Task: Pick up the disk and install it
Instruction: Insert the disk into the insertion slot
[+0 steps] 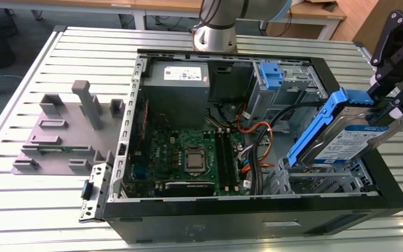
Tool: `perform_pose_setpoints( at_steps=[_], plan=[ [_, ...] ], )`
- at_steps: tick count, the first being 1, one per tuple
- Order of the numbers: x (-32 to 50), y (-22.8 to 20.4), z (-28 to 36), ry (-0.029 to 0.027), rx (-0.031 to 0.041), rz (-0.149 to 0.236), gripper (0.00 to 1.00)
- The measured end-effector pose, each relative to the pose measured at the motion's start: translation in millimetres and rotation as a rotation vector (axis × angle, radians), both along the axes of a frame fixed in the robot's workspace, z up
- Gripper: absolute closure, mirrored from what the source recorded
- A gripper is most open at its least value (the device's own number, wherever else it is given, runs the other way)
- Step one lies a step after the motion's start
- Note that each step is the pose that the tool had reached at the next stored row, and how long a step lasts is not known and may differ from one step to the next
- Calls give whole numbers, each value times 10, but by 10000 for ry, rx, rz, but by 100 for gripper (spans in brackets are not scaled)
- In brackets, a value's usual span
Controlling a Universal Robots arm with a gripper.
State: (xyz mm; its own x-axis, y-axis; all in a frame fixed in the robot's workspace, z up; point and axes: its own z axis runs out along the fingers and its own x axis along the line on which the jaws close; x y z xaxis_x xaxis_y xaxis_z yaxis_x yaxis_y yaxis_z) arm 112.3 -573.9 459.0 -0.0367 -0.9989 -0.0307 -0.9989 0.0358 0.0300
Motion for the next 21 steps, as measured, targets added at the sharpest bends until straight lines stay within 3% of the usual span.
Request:
perform_pose_setpoints(
  at_steps=[21],
  plan=[
    [-4,4,-64,-1,4,0,65]
  ],
)
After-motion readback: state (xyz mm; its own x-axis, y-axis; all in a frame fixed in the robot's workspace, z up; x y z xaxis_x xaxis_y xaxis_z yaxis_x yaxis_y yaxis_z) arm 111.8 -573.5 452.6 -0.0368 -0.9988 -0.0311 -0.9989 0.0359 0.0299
